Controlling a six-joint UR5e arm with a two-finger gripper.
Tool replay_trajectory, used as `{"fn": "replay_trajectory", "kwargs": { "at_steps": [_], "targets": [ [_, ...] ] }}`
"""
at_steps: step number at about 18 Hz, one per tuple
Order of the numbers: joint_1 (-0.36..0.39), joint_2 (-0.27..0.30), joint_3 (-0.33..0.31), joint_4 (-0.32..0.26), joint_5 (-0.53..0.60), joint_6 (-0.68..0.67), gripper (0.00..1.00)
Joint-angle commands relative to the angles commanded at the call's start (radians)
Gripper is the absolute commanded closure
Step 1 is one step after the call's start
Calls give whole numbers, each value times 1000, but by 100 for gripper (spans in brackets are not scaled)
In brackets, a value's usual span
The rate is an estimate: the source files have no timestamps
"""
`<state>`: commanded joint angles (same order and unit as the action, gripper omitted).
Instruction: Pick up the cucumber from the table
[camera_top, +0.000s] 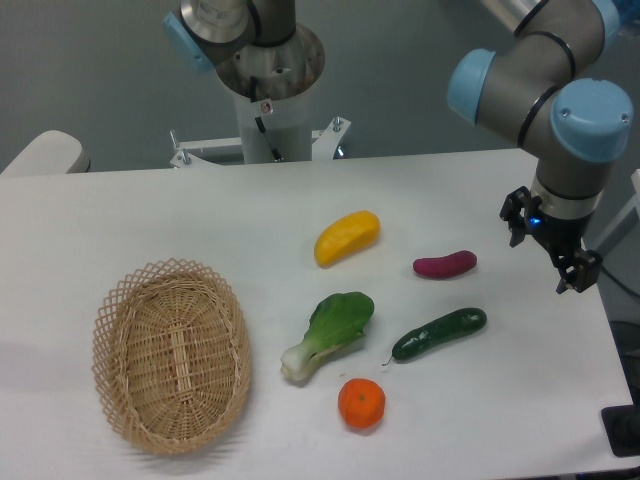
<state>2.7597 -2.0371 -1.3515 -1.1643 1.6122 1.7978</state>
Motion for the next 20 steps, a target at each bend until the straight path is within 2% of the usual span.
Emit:
{"fn": "replay_trajectory", "kwargs": {
  "at_steps": [8, 14, 20],
  "targets": [
    [-18, -5, -11, 9, 2, -31, 0],
    [-57, -14, -29, 11, -3, -133, 0],
    [-106, -52, -25, 11, 0, -228, 0]
  ]
}}
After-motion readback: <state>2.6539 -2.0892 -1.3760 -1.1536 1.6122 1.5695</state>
